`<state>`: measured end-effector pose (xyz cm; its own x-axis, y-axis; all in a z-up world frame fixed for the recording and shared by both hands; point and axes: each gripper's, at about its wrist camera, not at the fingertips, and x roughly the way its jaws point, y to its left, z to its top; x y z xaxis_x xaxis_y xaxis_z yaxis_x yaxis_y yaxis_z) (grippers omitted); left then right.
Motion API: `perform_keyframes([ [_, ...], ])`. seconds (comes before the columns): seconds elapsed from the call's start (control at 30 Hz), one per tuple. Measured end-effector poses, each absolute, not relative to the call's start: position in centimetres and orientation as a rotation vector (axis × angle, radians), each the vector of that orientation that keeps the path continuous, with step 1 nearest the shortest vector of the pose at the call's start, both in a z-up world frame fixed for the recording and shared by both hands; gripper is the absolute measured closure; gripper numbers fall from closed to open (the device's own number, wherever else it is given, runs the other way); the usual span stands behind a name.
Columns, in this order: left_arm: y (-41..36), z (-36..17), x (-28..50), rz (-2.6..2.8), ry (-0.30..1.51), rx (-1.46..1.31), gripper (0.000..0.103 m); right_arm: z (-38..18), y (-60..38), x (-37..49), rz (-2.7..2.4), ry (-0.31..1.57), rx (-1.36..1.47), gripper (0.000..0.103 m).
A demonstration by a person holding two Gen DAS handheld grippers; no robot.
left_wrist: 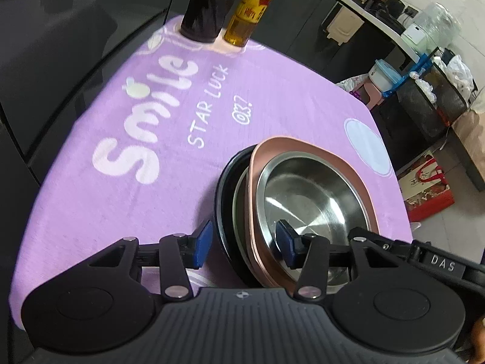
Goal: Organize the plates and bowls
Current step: 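Lift the stacked dishes with both tools and carry them onto the black bowl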
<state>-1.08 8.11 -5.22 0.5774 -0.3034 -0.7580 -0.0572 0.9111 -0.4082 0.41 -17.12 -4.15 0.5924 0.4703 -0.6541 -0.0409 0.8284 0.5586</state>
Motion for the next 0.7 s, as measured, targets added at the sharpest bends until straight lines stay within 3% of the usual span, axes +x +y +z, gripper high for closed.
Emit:
perform_keyframes([
  [0.7, 7.1, -5.6, -0.3, -0.191, 0.888, -0.328, 0.059, -4.8, -16.2, 1.9, 0.348, 0.894, 0.463, 0.054],
])
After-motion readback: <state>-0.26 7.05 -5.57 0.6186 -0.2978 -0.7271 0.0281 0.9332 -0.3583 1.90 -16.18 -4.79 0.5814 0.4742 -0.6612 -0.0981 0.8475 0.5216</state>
